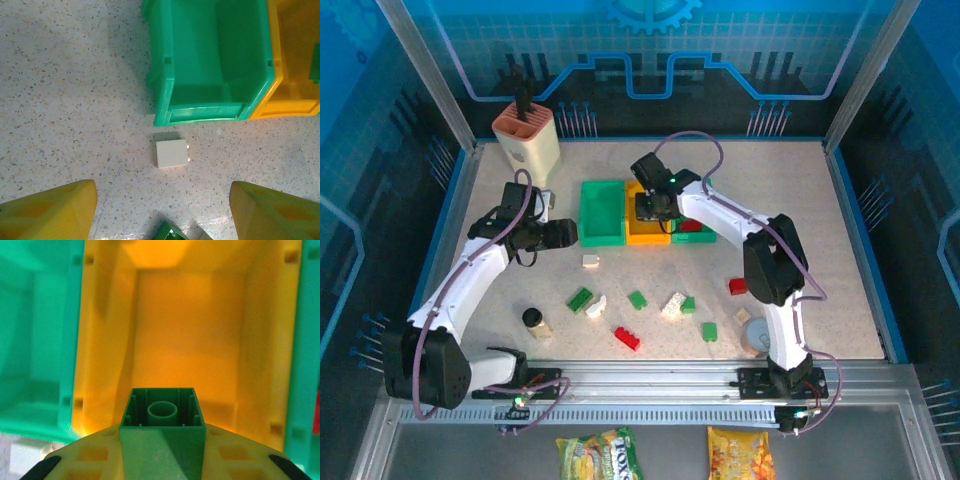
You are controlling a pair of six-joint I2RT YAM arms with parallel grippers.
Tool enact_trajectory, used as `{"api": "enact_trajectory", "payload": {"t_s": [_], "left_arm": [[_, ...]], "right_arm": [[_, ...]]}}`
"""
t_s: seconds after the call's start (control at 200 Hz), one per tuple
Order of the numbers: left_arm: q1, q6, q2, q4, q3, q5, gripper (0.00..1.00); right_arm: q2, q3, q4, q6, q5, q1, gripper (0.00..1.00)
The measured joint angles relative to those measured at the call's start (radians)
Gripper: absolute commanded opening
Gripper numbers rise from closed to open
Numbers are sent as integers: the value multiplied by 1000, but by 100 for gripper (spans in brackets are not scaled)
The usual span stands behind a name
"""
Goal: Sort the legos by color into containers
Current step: Place the lego in the container.
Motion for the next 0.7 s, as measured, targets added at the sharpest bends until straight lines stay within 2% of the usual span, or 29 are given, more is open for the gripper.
{"api": "enact_trajectory", "payload": {"t_s": [0.375, 0.54, 0.7], "left_arm": [[1, 0, 11, 0, 0, 2, 71], [3, 14, 15, 0, 0, 2, 72], [5, 19, 23, 0, 0, 3, 71]], "right_arm": [[190, 129, 115, -60, -19, -42, 30], [233, 183, 121, -73, -18, -42, 43], [233, 215, 124, -84, -11, -42, 49]]}}
